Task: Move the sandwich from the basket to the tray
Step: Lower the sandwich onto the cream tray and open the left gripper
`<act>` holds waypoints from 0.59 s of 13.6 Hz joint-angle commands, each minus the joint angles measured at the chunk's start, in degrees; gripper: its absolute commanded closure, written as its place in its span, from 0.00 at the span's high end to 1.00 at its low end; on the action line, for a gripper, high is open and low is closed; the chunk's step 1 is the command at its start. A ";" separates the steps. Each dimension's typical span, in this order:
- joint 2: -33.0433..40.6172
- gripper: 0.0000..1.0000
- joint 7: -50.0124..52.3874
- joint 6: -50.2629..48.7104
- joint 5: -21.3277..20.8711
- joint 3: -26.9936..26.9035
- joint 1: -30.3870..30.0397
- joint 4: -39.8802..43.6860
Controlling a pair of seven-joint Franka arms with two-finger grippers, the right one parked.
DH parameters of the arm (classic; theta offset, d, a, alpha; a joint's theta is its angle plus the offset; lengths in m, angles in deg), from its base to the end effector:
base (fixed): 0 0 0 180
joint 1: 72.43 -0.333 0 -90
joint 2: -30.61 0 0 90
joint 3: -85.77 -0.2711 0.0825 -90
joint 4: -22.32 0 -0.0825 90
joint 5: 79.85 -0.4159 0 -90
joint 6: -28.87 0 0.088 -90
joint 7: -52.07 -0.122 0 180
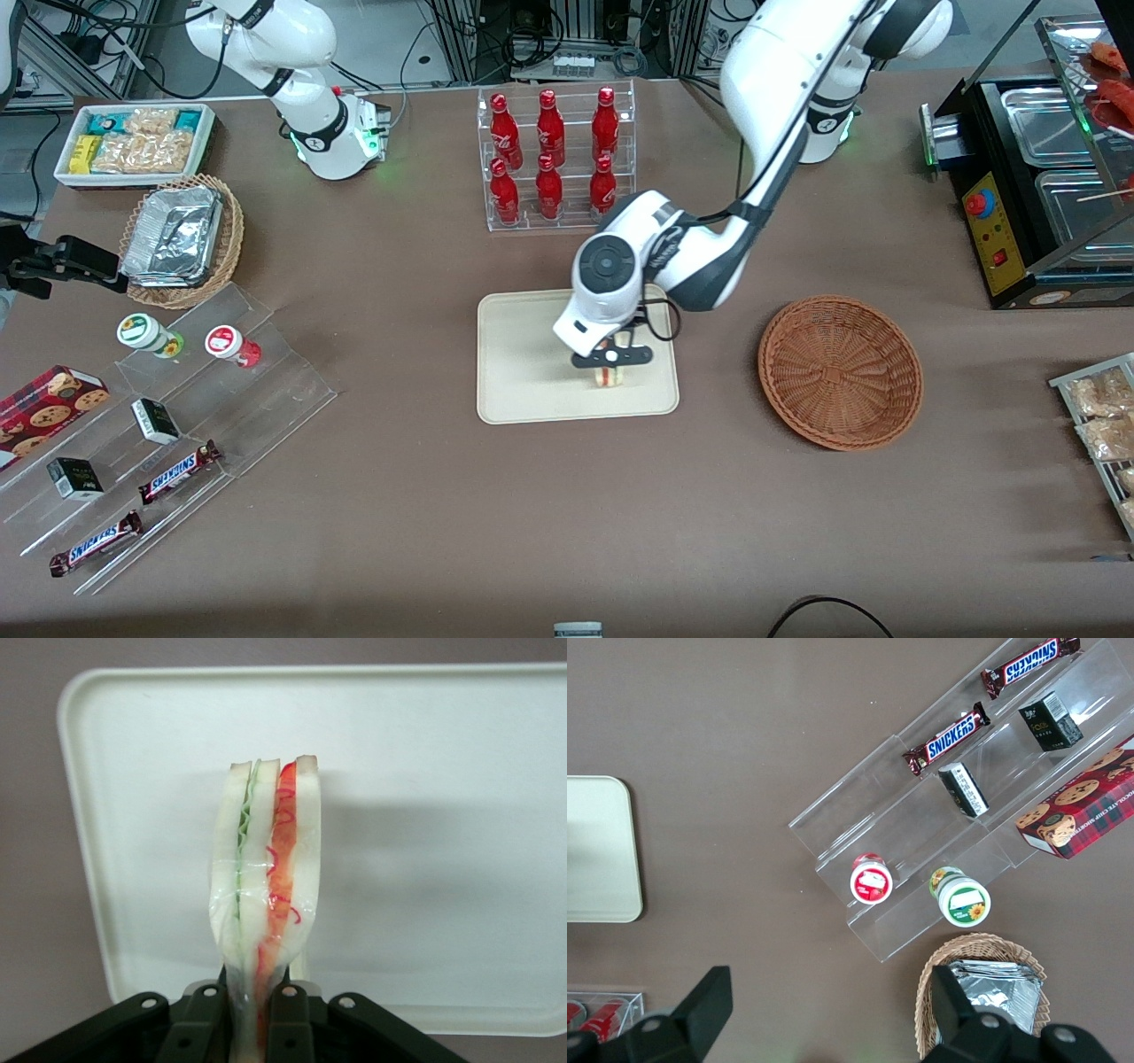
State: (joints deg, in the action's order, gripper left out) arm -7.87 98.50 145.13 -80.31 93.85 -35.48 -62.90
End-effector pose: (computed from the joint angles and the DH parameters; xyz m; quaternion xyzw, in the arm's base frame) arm 0.5000 -0.4859 0.2032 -0.9970 -0.0226 0.0725 0.0155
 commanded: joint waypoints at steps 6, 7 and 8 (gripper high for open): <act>-5.37 0.00 3.13 1.94 0.01 -0.79 3.30 5.33; -5.81 0.00 3.83 2.39 -0.07 -0.79 3.30 5.33; -5.99 0.00 4.10 2.48 -0.16 -0.79 3.39 5.42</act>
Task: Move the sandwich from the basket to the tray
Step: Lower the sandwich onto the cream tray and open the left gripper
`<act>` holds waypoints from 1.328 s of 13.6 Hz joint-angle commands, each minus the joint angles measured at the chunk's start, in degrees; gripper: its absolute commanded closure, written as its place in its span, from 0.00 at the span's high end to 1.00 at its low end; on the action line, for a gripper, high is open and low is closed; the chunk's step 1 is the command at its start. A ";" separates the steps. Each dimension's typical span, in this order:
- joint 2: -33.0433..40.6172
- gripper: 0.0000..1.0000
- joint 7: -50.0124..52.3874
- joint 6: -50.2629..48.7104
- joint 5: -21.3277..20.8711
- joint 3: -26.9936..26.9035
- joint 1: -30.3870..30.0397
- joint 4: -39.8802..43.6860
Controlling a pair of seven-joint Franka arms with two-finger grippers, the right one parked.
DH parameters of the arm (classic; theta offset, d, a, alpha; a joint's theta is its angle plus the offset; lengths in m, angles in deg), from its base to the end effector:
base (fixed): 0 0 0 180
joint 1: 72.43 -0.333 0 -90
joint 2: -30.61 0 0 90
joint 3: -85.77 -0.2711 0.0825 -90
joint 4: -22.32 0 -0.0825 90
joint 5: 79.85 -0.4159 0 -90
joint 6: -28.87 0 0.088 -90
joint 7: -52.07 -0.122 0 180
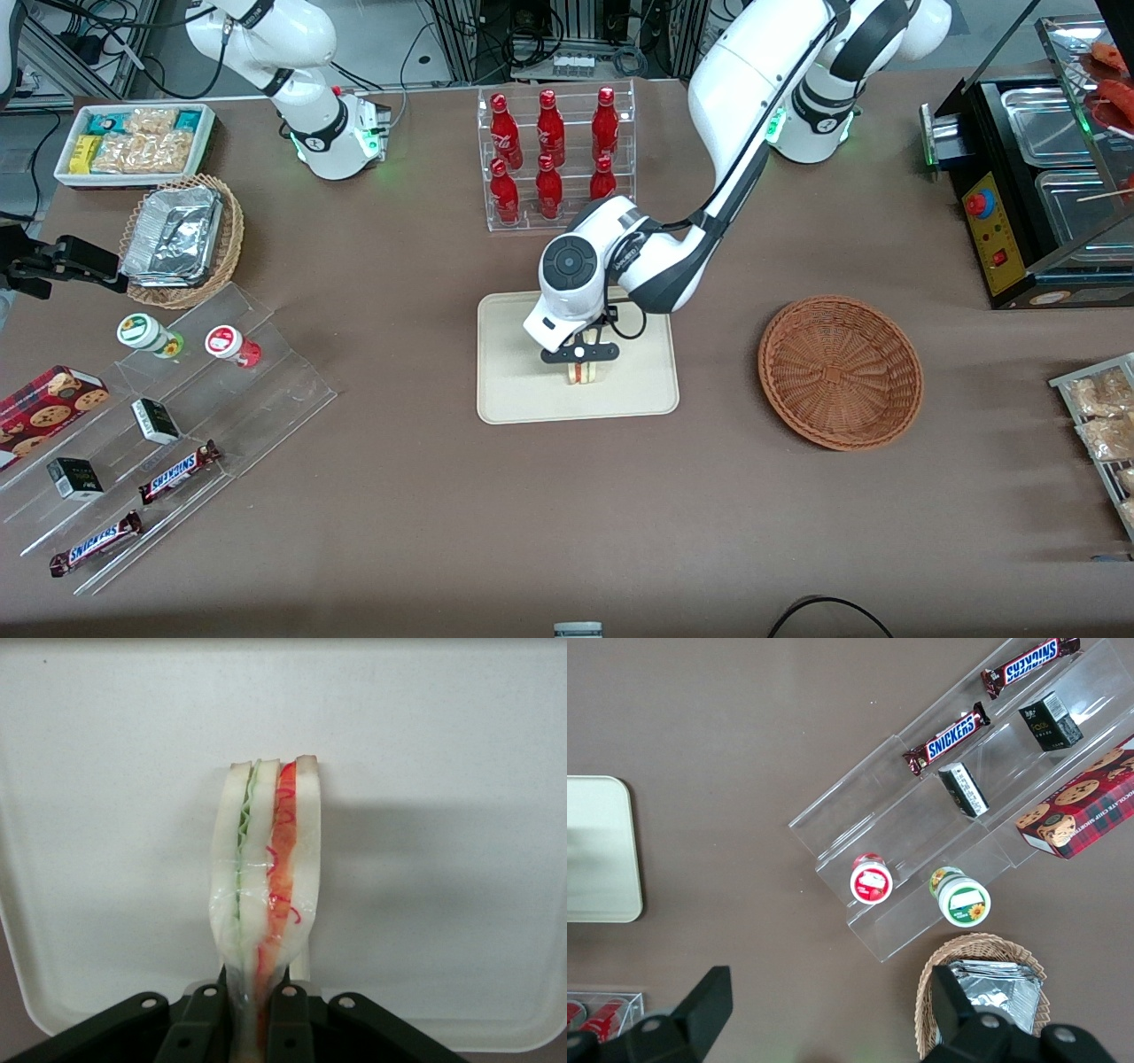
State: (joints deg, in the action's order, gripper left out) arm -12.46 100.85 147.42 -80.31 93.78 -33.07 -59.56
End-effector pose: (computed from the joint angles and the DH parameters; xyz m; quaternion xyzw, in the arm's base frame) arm 0.4885 -0.5129 0.1771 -0.9973 -0.0263 0.0686 0.0088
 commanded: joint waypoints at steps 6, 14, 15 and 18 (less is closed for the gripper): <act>-2.02 0.99 2.64 1.60 -0.34 -0.72 0.90 1.99; 2.81 1.00 2.29 -4.89 0.19 -0.98 0.19 4.36; 3.34 1.00 2.03 -7.60 0.10 -1.07 0.10 5.67; 5.00 1.00 1.59 -13.07 0.28 -1.07 -1.56 8.49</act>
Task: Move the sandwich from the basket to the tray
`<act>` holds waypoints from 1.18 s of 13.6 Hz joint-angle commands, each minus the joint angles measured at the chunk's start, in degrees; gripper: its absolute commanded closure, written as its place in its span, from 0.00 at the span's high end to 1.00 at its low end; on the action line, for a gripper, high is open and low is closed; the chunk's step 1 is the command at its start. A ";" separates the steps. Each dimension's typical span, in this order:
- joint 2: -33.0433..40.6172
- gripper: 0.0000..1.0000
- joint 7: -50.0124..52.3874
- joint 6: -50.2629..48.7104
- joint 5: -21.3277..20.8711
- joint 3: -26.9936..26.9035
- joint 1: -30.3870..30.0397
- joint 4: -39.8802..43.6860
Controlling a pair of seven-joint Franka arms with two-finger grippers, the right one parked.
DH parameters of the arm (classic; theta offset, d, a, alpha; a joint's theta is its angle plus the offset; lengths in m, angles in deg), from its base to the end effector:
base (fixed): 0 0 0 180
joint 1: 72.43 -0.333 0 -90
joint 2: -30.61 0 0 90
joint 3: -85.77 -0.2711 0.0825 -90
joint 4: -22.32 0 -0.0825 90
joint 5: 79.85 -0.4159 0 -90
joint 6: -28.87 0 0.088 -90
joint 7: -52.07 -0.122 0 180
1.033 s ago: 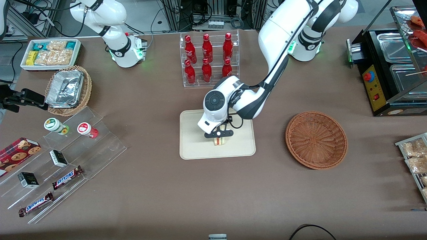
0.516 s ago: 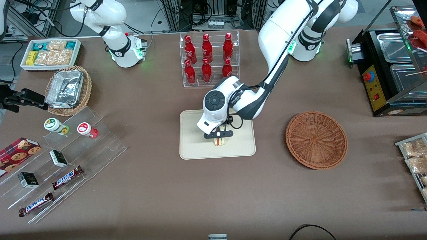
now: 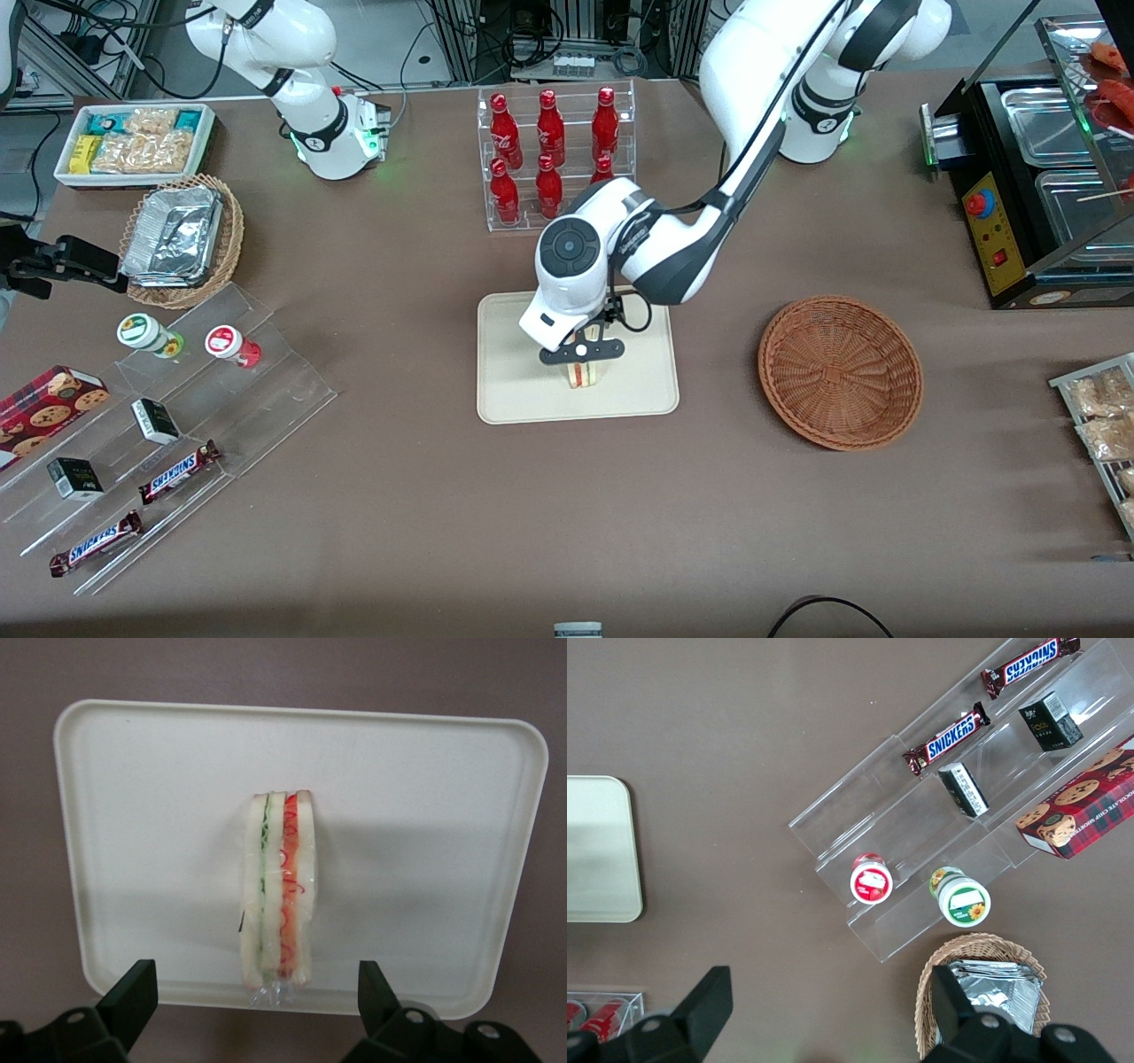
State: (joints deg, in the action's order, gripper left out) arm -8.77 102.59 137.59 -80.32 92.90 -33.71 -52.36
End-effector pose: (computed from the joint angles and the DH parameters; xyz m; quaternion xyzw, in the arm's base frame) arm 0.5169 -0.5094 0.2692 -0.9970 -0.0514 0.0564 0.0087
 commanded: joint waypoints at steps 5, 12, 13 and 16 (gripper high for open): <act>6.76 1.00 -9.00 -9.31 0.64 -0.19 -5.32 0.95; 14.05 1.00 -20.79 -17.05 -0.24 -2.57 -14.19 -3.61; 15.46 1.00 -23.60 -16.79 -0.24 -2.57 -16.20 -5.54; 19.07 1.00 -32.48 -16.79 0.11 -2.48 -22.62 -8.81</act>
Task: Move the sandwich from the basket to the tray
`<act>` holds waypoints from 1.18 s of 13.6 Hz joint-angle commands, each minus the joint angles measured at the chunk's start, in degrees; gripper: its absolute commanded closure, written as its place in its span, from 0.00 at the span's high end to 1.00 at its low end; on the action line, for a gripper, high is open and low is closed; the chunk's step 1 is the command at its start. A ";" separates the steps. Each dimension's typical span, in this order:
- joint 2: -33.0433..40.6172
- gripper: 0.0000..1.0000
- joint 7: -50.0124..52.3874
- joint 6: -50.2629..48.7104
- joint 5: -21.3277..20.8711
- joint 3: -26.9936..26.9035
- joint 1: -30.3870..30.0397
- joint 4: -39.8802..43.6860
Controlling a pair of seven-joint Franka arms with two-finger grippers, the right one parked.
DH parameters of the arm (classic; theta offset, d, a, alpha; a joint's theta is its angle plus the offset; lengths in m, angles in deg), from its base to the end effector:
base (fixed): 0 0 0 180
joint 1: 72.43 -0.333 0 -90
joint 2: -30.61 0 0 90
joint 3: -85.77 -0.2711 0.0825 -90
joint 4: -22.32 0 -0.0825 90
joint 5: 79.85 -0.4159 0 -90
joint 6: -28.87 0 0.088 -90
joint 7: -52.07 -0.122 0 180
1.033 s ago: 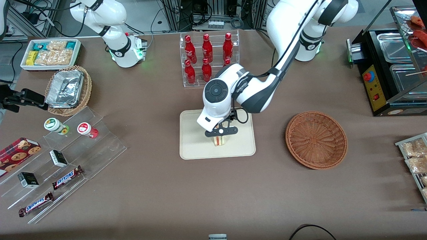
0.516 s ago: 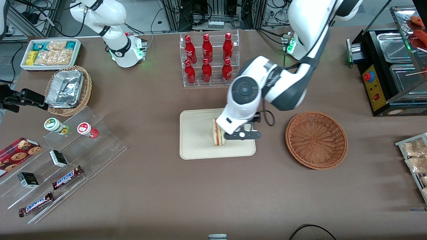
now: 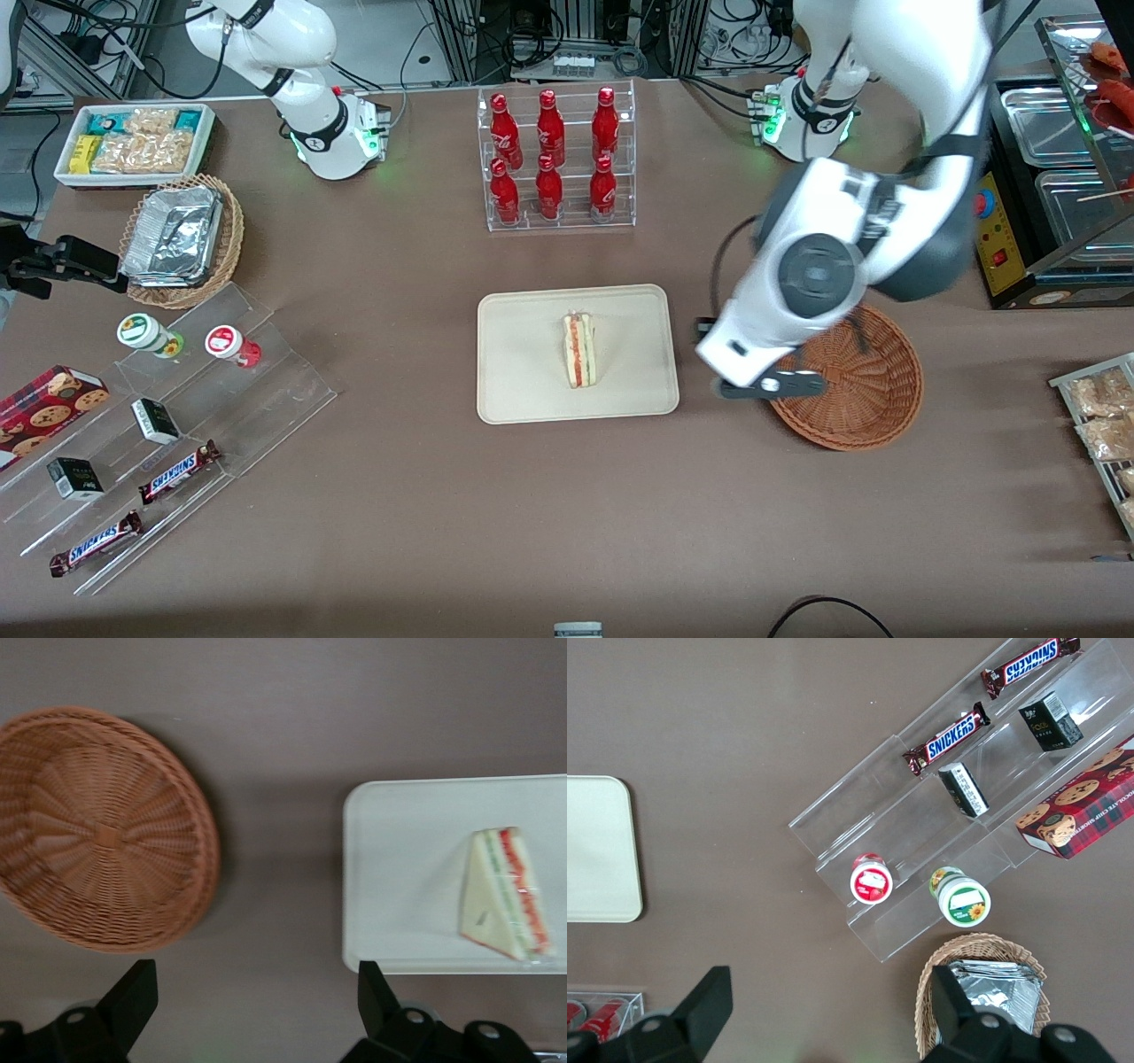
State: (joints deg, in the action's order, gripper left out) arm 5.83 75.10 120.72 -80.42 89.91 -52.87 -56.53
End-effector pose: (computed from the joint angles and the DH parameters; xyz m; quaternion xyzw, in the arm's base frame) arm 0.6195 -0.2639 0.3899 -0.9947 0.0047 0.0978 0.0309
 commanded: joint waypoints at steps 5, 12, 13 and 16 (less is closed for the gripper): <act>11.23 1.00 -11.87 -0.53 0.04 0.42 -10.23 -9.65; 22.21 1.00 -14.15 -1.59 -0.14 4.88 -18.83 -19.75; 23.19 1.00 -14.16 -2.72 -0.14 6.04 -20.16 -20.02; 25.82 1.00 -14.16 -7.38 -0.05 6.49 -20.87 -19.59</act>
State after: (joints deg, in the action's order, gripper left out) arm 28.35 61.80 115.28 -80.40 95.18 -72.24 -74.48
